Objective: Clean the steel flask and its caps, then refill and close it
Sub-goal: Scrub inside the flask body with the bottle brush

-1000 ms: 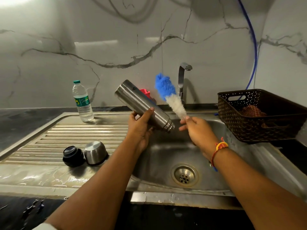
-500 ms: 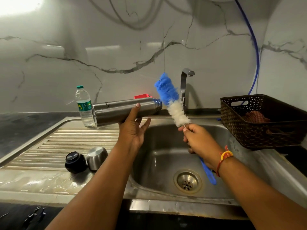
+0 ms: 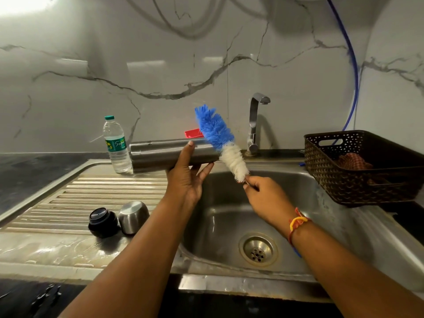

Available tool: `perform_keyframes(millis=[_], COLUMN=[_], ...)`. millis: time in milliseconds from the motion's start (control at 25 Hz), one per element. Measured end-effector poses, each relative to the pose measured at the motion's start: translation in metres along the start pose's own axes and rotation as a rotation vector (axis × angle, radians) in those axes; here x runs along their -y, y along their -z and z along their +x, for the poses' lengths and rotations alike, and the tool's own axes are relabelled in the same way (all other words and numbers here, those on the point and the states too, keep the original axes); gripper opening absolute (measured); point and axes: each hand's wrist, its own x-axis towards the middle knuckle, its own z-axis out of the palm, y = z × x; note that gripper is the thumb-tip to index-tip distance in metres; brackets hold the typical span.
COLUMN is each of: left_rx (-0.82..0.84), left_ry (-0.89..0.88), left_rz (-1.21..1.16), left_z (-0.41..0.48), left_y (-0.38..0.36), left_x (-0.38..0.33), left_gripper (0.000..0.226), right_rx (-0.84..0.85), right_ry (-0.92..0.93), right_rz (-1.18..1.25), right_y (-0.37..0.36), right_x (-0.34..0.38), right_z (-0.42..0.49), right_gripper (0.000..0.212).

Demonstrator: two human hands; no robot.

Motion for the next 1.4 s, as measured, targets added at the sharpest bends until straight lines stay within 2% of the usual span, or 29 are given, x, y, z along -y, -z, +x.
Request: perform_keyframes(millis=[120, 320, 480, 600, 720, 960, 1080, 1240, 1400], left_rx=[-0.039, -0.051, -0.055, -0.044, -0.063, -0.103, -0.078, -0.073, -0.071], left_ry=[-0.001, 0.035, 0.024, 0.027, -0.001, -0.061, -0.049, -0.034, 0.005], left_rz=[-0.118, -0.093, -0.152, -0.098, -0.176, -0.210, -0.204, -0.167, -0.105], left_z=[0.011, 0.002, 0.008, 0.000, 0.009, 0.016, 0.014, 0.011, 0.002], left_y=[0.008, 0.003, 0.007, 0.004, 0.005, 0.008, 0.007, 0.006, 0.003], left_x=[-0.012, -0.001, -0.009, 0.000, -0.014, -0.024, -0.027, -0.022, -0.008], left_gripper=[0.087, 0.085, 0.085, 0.083, 0.088, 0.093, 0.092, 0.087, 0.085], right_rx=[0.076, 0.010, 0.074, 0.041, 0.059, -0.138, -0.068, -0.015, -0.089], right_ry=[0.007, -0.010, -0.010, -0.018, -0.002, -0.029, 0.002, 0.015, 0.058], right_rz=[0.009, 0.035, 0.022, 0.063, 0.030, 0.049, 0.086, 0.028, -0.167], right_y=[-0.004, -0.011, -0.010, -0.009, -0.004, 0.013, 0.009, 0.004, 0.003], right_x=[0.000, 0.009, 0.005, 0.010, 0.007, 0.007, 0.007, 0.005, 0.003], right_z=[-0.006, 0.000, -0.007, -0.003, -0.005, -0.003, -0.006, -0.007, -0.004], right_gripper=[0.031, 0.030, 0.031, 0.031, 0.027, 0.024, 0.028, 0.029, 0.033])
